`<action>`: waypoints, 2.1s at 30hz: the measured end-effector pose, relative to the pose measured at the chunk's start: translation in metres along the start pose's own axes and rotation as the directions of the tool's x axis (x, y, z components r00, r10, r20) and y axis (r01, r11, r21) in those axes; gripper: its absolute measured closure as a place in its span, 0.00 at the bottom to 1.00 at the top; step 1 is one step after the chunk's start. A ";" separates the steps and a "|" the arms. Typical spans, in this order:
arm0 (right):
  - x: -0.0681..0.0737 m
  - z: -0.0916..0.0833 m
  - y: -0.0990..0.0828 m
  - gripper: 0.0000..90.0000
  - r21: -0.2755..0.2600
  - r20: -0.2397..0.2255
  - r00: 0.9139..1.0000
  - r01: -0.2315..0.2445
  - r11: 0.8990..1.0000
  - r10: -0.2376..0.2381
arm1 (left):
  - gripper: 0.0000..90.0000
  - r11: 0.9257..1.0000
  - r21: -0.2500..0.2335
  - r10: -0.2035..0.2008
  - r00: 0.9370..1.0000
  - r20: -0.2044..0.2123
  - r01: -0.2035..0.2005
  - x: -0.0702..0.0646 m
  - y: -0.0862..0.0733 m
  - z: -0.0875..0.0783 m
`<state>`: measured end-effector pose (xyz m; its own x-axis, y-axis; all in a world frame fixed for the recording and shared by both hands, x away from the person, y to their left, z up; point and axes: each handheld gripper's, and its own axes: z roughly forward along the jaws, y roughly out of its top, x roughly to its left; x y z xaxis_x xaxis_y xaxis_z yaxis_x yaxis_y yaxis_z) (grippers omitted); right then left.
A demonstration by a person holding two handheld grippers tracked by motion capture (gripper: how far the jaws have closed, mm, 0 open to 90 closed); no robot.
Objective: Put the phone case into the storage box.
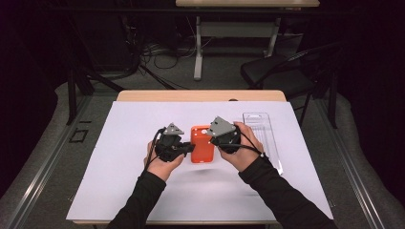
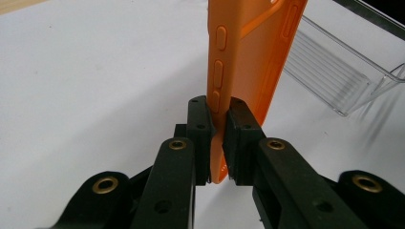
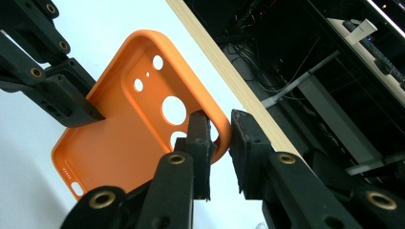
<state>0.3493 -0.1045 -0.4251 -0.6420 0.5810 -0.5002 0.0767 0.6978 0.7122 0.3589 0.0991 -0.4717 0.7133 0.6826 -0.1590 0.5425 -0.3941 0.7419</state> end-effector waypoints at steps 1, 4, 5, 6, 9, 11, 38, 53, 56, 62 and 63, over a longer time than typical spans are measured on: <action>0.000 0.000 0.000 0.88 -0.001 0.000 1.000 0.000 1.000 0.000 | 0.91 1.000 0.000 -0.003 1.000 0.002 0.003 0.000 0.000 0.000; 0.000 0.000 0.000 0.88 0.000 0.001 1.000 0.003 1.000 -0.003 | 0.91 1.000 0.000 -0.002 1.000 0.002 0.002 0.000 0.000 0.000; 0.000 0.000 0.000 0.89 0.000 0.002 1.000 0.007 1.000 -0.007 | 0.91 1.000 0.002 -0.003 1.000 0.005 0.003 0.000 0.000 0.000; 0.000 -0.001 0.000 0.89 0.002 0.002 1.000 0.008 1.000 -0.008 | 0.91 1.000 0.002 -0.004 1.000 0.006 0.004 0.000 0.000 0.001; 0.000 -0.001 0.000 0.89 0.003 0.004 1.000 0.012 1.000 -0.012 | 0.91 1.000 0.002 -0.003 1.000 0.007 0.003 0.000 0.000 0.001; 0.001 -0.001 0.000 0.89 -0.001 0.003 1.000 0.012 1.000 -0.012 | 0.91 1.000 0.002 -0.003 1.000 0.007 0.003 0.000 0.000 0.001; 0.000 -0.004 0.000 0.90 0.005 0.014 1.000 -0.002 1.000 0.002 | 0.90 1.000 -0.005 0.000 1.000 0.019 0.000 0.001 0.001 0.001; 0.002 -0.006 0.002 0.90 0.002 0.013 1.000 0.007 1.000 -0.007 | 0.83 1.000 -0.020 -0.012 1.000 0.021 0.012 0.000 0.002 0.001; 0.002 -0.007 0.002 0.90 -0.003 0.015 1.000 0.009 1.000 -0.009 | 0.79 1.000 -0.020 -0.008 1.000 0.014 0.008 0.001 0.001 0.000; 0.000 -0.007 0.002 0.90 -0.003 0.019 1.000 0.014 1.000 -0.014 | 0.68 0.999 -0.026 -0.021 1.000 0.013 0.021 0.001 0.001 0.000; -0.001 -0.008 0.002 0.90 -0.001 0.021 1.000 0.016 1.000 -0.016 | 0.67 0.999 -0.028 -0.022 1.000 0.014 0.022 0.002 0.001 0.000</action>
<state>0.3441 -0.1067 -0.4192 -0.6271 0.5783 -0.5219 0.0653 0.7066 0.7045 0.3601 0.1001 -0.4714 0.7072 0.6826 -0.1840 0.5457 -0.3616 0.7560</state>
